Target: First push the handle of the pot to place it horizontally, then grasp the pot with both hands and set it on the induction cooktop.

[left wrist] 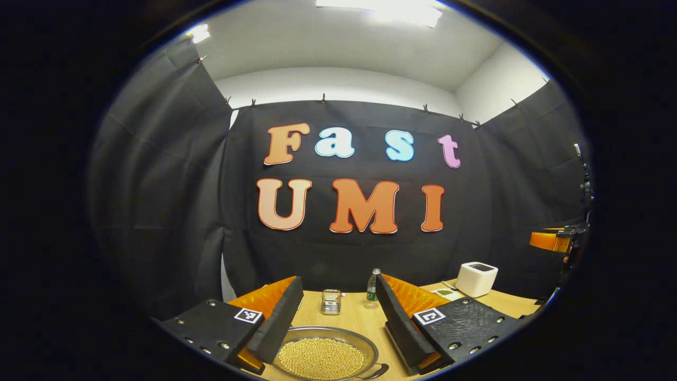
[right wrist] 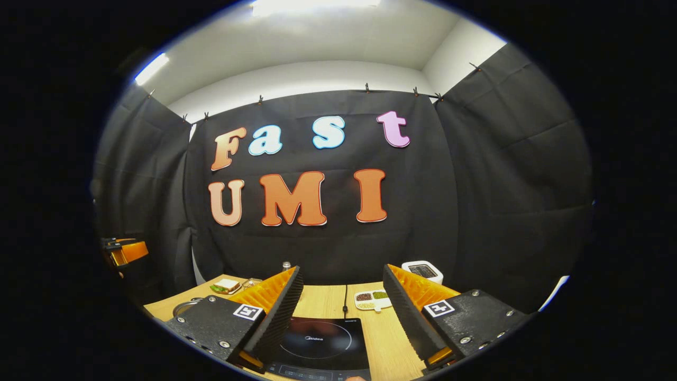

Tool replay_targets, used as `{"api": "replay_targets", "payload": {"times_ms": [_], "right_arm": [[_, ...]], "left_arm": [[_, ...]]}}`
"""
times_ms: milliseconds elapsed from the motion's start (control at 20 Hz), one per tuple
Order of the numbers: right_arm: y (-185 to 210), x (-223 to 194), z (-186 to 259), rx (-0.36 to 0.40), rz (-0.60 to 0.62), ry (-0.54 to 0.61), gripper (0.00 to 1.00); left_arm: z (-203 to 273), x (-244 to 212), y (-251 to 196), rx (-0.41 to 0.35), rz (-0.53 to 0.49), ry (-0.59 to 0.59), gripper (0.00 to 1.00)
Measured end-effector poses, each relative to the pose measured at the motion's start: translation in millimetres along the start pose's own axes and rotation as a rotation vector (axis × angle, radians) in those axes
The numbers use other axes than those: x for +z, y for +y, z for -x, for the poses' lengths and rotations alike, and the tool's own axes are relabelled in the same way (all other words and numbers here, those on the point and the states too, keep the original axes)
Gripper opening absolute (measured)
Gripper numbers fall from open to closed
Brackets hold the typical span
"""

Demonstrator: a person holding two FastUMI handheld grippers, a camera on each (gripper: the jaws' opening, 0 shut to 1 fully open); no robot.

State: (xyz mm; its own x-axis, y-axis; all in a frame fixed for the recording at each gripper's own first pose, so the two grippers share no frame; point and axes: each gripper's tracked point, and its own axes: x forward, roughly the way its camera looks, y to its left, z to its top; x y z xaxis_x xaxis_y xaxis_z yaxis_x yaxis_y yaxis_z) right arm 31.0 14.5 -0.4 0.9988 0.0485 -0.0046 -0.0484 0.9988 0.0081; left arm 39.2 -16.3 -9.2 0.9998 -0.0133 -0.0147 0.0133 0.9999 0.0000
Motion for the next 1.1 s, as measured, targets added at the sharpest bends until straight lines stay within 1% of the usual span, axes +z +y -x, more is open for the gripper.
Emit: {"api": "replay_targets", "payload": {"times_ms": [100, 150, 200, 250, 300, 350, 400, 450, 500, 550, 650, 700, 800, 850, 900, 950, 1050, 1100], "right_arm": [[4, -3, -1, 0.011, -0.002, 0.009, 0.95], [5, -4, -1, 0.013, -0.001, 0.014, 1.0], [6, -3, -1, 0.014, 0.002, 0.014, 0.95], [8, -3, -1, 0.015, 0.004, 0.012, 0.95], [8, -2, -1, 0.016, 0.005, 0.01, 0.95], [9, -2, 0, 0.018, 0.006, 0.009, 0.95], [11, -3, -1, 0.019, 0.006, 0.008, 0.95], [10, -3, -1, 0.019, 0.007, 0.008, 0.95], [10, -3, -1, 0.019, 0.007, 0.01, 0.95], [10, -4, 0, 0.021, 0.009, 0.012, 0.95], [9, -5, -1, 0.019, 0.012, 0.011, 0.95], [9, -6, -2, 0.019, 0.014, 0.011, 0.95], [11, -7, -1, 0.024, 0.015, 0.015, 0.95], [11, -8, -1, 0.026, 0.015, 0.016, 0.95], [10, -9, 0, 0.027, 0.017, 0.017, 0.95], [10, -9, 0, 0.026, 0.018, 0.018, 0.95], [9, -11, 0, 0.026, 0.021, 0.02, 0.95], [9, -11, 0, 0.025, 0.023, 0.022, 1.0]], "left_arm": [[2, -7, 6, 0.011, -0.008, 0.023, 0.88], [1, -8, 8, 0.02, -0.014, 0.027, 0.89], [2, -8, 10, 0.021, -0.013, 0.023, 0.91], [1, -5, 9, 0.009, -0.008, 0.011, 0.92], [1, -6, 8, 0.002, -0.001, 0.005, 0.82], [2, -6, 7, -0.01, 0.004, 0.001, 0.75], [3, -5, 3, -0.036, 0.004, -0.005, 0.76], [5, -4, 2, -0.048, 0.0, -0.011, 0.71], [6, -7, 0, -0.06, -0.015, -0.007, 0.57], [8, -10, -4, -0.079, -0.037, -0.007, 0.56], [9, -19, -7, -0.093, -0.075, 0.014, 0.42], [10, -23, -8, -0.097, -0.086, 0.018, 0.41], [10, -33, -11, -0.101, -0.069, 0.037, 0.18], [11, -36, -15, -0.113, -0.05, 0.048, 0.14], [11, -42, -17, -0.125, -0.026, 0.059, 0.07], [13, -46, -18, -0.132, -0.002, 0.067, 0.02], [18, -59, -22, -0.154, 0.019, 0.087, 0.02], [20, -67, -24, -0.164, 0.014, 0.105, 0.02]]}}
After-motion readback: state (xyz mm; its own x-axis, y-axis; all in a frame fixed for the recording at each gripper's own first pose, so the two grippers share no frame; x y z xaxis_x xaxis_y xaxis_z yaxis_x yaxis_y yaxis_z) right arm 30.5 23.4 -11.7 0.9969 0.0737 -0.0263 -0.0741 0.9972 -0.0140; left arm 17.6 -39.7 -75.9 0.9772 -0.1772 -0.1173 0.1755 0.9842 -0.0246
